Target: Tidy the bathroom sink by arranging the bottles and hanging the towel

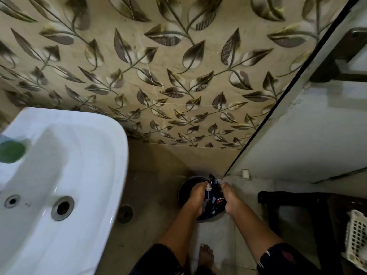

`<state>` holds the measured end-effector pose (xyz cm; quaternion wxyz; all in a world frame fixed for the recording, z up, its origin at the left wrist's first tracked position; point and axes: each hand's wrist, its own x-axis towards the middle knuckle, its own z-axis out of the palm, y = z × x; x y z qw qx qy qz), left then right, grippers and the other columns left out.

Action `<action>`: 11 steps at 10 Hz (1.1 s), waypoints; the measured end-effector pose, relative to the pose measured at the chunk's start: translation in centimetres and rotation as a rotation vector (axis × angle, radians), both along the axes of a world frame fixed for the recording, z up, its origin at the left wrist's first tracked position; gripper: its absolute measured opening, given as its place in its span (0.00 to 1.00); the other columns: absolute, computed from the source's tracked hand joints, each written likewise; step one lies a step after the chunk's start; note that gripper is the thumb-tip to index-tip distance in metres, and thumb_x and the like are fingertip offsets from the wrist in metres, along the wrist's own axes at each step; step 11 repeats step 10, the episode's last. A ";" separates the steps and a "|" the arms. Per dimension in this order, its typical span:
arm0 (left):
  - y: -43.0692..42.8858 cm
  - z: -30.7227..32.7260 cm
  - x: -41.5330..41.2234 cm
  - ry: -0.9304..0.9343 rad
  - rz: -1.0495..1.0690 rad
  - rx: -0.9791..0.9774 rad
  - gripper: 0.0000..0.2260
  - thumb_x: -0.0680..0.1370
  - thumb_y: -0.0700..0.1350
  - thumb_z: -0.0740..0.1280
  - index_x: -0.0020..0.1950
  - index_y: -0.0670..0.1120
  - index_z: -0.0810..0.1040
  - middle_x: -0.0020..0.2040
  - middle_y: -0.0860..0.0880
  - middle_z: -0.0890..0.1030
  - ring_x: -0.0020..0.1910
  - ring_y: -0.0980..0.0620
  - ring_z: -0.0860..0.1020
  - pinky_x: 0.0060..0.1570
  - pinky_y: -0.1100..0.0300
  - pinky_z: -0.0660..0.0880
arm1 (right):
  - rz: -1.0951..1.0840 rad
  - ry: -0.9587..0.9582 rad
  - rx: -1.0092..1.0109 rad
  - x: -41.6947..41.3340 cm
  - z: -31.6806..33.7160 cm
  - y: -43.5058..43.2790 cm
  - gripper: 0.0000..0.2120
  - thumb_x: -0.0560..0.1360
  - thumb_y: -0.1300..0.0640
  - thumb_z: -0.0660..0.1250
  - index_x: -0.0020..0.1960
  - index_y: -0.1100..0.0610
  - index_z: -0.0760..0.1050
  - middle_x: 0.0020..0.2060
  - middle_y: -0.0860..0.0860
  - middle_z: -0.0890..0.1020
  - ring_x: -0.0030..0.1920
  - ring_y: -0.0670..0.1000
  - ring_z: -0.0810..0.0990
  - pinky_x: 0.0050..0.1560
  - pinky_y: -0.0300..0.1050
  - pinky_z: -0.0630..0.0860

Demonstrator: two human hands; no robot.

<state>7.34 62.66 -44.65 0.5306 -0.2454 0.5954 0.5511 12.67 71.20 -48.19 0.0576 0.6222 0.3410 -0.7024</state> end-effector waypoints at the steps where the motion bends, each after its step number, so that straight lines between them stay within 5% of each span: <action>1: 0.2 -2.8 -0.5 -0.035 0.028 0.031 0.17 0.81 0.49 0.57 0.40 0.43 0.79 0.32 0.46 0.83 0.36 0.48 0.78 0.31 0.62 0.74 | -0.001 -0.005 -0.007 -0.7 -2.9 0.3 0.20 0.80 0.51 0.50 0.57 0.61 0.75 0.51 0.62 0.78 0.48 0.58 0.76 0.43 0.48 0.74; 2: 0.1 -5.3 -1.2 -0.034 0.054 0.029 0.15 0.80 0.52 0.59 0.41 0.46 0.78 0.33 0.48 0.82 0.33 0.51 0.79 0.23 0.66 0.73 | 0.007 -0.005 -0.014 -1.2 -5.9 0.3 0.21 0.81 0.51 0.48 0.60 0.63 0.74 0.56 0.64 0.77 0.56 0.61 0.76 0.57 0.53 0.73; 3: 0.0 -8.0 -1.8 -0.046 0.064 0.043 0.15 0.80 0.55 0.59 0.40 0.46 0.75 0.24 0.49 0.83 0.22 0.53 0.81 0.16 0.68 0.71 | -0.043 0.018 -0.047 -1.2 -8.8 0.1 0.23 0.81 0.49 0.49 0.61 0.63 0.73 0.53 0.64 0.79 0.54 0.61 0.76 0.58 0.54 0.72; 4: 0.0 -10.7 -2.2 -0.063 0.048 0.052 0.17 0.79 0.58 0.60 0.40 0.46 0.75 0.24 0.49 0.82 0.23 0.52 0.81 0.16 0.68 0.72 | -0.062 0.055 -0.067 -1.2 -11.5 0.0 0.23 0.81 0.49 0.51 0.64 0.64 0.71 0.52 0.64 0.78 0.53 0.61 0.75 0.58 0.56 0.72; 5: 0.2 -12.8 -2.7 -0.051 0.025 0.057 0.17 0.79 0.57 0.59 0.39 0.46 0.74 0.24 0.49 0.83 0.22 0.52 0.81 0.15 0.68 0.70 | -0.028 0.062 -0.050 -1.3 -13.9 0.3 0.18 0.81 0.53 0.52 0.57 0.63 0.74 0.48 0.64 0.78 0.49 0.61 0.76 0.55 0.56 0.73; 6: 0.6 -15.1 -2.9 -0.069 0.016 0.053 0.16 0.79 0.58 0.60 0.40 0.48 0.75 0.36 0.47 0.83 0.33 0.49 0.81 0.19 0.68 0.73 | -0.027 0.057 -0.082 -1.3 -16.1 0.7 0.16 0.80 0.56 0.53 0.44 0.63 0.75 0.34 0.61 0.79 0.38 0.60 0.75 0.39 0.51 0.72; 7: 1.1 -17.1 -3.1 -0.050 -0.007 0.040 0.14 0.78 0.58 0.61 0.41 0.49 0.76 0.44 0.47 0.78 0.41 0.50 0.76 0.33 0.61 0.74 | -0.046 0.068 -0.106 -1.6 -17.9 1.1 0.14 0.79 0.58 0.52 0.51 0.65 0.74 0.39 0.63 0.75 0.38 0.60 0.73 0.41 0.52 0.71; 9: 1.2 -21.4 -3.9 -0.097 0.020 0.067 0.18 0.78 0.57 0.63 0.51 0.42 0.78 0.42 0.45 0.80 0.40 0.49 0.78 0.29 0.63 0.76 | -0.016 0.042 -0.101 -2.0 -20.7 2.2 0.15 0.80 0.53 0.52 0.56 0.62 0.72 0.33 0.59 0.85 0.41 0.60 0.78 0.31 0.44 0.80; 10: 0.7 -22.5 -4.1 -0.113 0.023 0.076 0.25 0.78 0.58 0.60 0.66 0.41 0.72 0.53 0.45 0.80 0.43 0.50 0.76 0.40 0.61 0.74 | 0.050 0.010 -0.077 -1.7 -22.0 2.7 0.21 0.80 0.52 0.50 0.70 0.59 0.63 0.68 0.60 0.70 0.67 0.64 0.69 0.65 0.56 0.68; 11: 0.7 -22.5 -4.1 -0.113 0.023 0.076 0.25 0.78 0.58 0.60 0.66 0.41 0.72 0.53 0.45 0.80 0.43 0.50 0.76 0.40 0.61 0.74 | 0.050 0.010 -0.077 -1.7 -22.0 2.7 0.21 0.80 0.52 0.50 0.70 0.59 0.63 0.68 0.60 0.70 0.67 0.64 0.69 0.65 0.56 0.68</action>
